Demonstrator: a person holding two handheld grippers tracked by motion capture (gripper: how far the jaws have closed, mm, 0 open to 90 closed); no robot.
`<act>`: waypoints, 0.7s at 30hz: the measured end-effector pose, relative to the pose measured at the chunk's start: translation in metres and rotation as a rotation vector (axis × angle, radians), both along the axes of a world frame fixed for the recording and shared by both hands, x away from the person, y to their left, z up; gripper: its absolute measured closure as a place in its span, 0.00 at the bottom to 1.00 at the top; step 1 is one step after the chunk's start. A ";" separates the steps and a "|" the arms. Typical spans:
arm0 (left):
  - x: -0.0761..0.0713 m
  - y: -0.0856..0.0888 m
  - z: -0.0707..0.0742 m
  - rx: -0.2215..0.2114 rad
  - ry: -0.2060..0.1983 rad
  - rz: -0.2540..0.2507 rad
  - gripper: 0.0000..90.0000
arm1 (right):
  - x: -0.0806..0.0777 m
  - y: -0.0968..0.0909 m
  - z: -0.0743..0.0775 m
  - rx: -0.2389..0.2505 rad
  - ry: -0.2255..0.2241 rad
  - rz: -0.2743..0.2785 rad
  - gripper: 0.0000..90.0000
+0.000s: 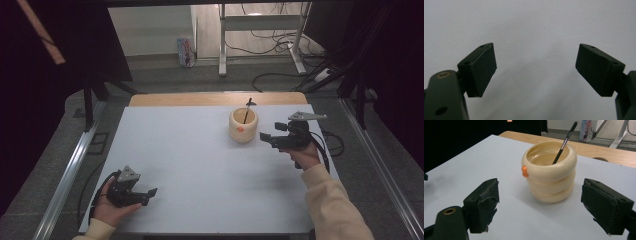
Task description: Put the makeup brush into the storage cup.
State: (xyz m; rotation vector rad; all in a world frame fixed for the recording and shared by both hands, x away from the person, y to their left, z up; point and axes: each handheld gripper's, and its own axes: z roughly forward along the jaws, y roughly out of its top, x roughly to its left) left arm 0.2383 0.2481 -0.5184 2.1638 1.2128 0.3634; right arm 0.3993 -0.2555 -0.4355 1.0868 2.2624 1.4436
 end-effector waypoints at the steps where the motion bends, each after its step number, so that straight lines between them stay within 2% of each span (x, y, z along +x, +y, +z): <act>1: 0.000 0.000 0.000 0.000 0.000 0.000 0.20 | -0.003 -0.001 0.000 -0.004 -0.002 0.003 0.17; 10: 0.000 0.000 0.000 0.002 -0.001 0.000 0.20 | -0.028 -0.013 -0.005 -0.030 -0.011 0.011 0.17; 21: -0.001 0.000 0.000 0.002 -0.001 0.001 0.20 | -0.053 -0.032 -0.019 -0.078 0.021 -0.005 0.17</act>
